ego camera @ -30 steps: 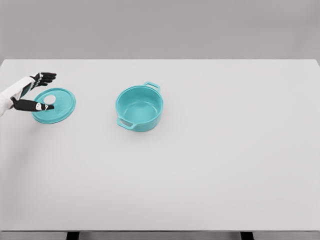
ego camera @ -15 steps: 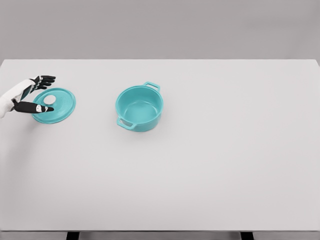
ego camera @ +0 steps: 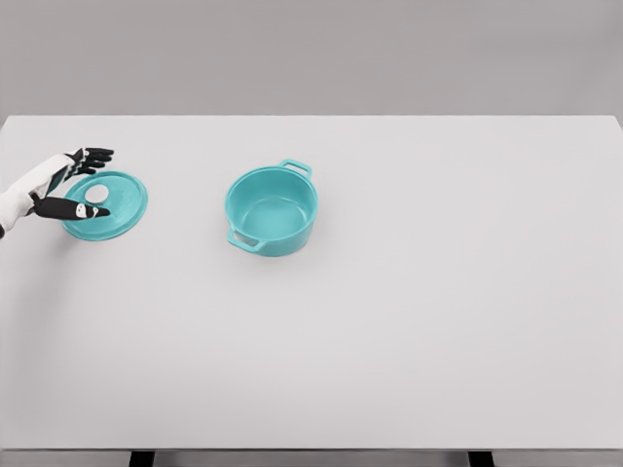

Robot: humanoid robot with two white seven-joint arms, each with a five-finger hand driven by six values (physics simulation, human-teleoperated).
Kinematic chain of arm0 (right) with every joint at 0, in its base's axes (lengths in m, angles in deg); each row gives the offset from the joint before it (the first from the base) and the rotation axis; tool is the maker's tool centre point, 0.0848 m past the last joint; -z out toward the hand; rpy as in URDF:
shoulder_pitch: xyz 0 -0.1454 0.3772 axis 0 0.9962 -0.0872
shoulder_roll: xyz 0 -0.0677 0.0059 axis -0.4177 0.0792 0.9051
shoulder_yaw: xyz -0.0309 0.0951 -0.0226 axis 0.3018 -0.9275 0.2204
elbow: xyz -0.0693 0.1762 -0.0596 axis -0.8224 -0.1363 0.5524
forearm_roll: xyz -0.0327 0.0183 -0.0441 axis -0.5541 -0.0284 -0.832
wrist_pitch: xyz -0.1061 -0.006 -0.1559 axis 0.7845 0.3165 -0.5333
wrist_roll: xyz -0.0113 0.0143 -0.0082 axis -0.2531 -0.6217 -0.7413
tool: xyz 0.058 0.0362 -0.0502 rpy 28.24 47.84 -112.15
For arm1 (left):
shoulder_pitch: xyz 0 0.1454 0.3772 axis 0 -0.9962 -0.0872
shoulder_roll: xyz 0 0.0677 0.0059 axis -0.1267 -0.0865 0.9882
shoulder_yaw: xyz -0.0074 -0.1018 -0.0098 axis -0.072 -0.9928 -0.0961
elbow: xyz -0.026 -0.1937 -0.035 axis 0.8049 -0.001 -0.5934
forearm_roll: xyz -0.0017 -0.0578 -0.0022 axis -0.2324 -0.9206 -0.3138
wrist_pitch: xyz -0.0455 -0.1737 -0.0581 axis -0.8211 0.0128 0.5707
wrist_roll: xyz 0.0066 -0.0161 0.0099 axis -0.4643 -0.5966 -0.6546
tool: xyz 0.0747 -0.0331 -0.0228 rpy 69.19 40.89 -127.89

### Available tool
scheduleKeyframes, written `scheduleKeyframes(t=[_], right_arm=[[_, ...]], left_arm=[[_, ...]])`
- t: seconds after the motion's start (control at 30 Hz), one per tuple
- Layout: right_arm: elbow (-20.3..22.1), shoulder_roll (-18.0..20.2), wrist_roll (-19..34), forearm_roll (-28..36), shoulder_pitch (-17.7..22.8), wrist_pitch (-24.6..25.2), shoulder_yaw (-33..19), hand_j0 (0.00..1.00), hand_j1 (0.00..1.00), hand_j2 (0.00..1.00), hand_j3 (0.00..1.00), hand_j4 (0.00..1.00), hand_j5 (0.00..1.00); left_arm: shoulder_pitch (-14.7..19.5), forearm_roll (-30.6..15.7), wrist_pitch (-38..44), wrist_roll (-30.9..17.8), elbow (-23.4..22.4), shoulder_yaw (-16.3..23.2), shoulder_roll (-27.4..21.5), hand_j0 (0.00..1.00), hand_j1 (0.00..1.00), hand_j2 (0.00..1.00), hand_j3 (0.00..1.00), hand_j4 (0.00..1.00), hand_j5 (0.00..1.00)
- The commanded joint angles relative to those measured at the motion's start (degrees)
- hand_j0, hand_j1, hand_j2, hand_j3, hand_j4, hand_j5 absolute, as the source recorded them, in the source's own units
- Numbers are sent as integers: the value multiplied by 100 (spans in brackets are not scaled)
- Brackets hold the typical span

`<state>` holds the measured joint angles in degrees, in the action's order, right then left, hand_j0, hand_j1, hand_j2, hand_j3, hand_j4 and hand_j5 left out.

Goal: Cover the pot with left arm

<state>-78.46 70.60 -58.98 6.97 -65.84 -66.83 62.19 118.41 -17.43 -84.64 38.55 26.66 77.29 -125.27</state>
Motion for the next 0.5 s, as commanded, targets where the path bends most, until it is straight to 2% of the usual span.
scheduleKeyframes(t=[0.0, 0.23, 0.3, 0.37, 0.43, 0.47], right_arm=[[0, 0, 2, -4, 0, -3, -1, 100, 100, 100, 100, 100, 100], [0, 0, 2, -4, 0, -3, -1, 100, 100, 100, 100, 100, 100], [0, 0, 2, -4, 0, -3, -1, 100, 100, 100, 100, 100, 100], [0, 0, 2, -4, 0, -3, -1, 100, 100, 100, 100, 100, 100], [0, 0, 2, -4, 0, -3, -1, 100, 100, 100, 100, 100, 100], [0, 0, 2, -4, 0, -3, -1, 100, 100, 100, 100, 100, 100]], left_arm=[[0, -22, 61, 4, -47, -22, -3, 88, 88, 88, 88, 88, 88], [-9, -31, 70, 4, -38, 4, -12, 82, 82, 82, 82, 82, 82], [-9, -31, 52, -4, -30, 4, -12, 67, 67, 67, 67, 67, 67], [-9, -31, 17, -4, -21, 13, -12, 46, 46, 46, 46, 46, 46], [-9, -22, 8, -4, -21, 13, -3, 37, 37, 37, 37, 37, 37], [-17, -22, 8, 4, -21, 13, -3, 36, 36, 36, 36, 36, 36]])
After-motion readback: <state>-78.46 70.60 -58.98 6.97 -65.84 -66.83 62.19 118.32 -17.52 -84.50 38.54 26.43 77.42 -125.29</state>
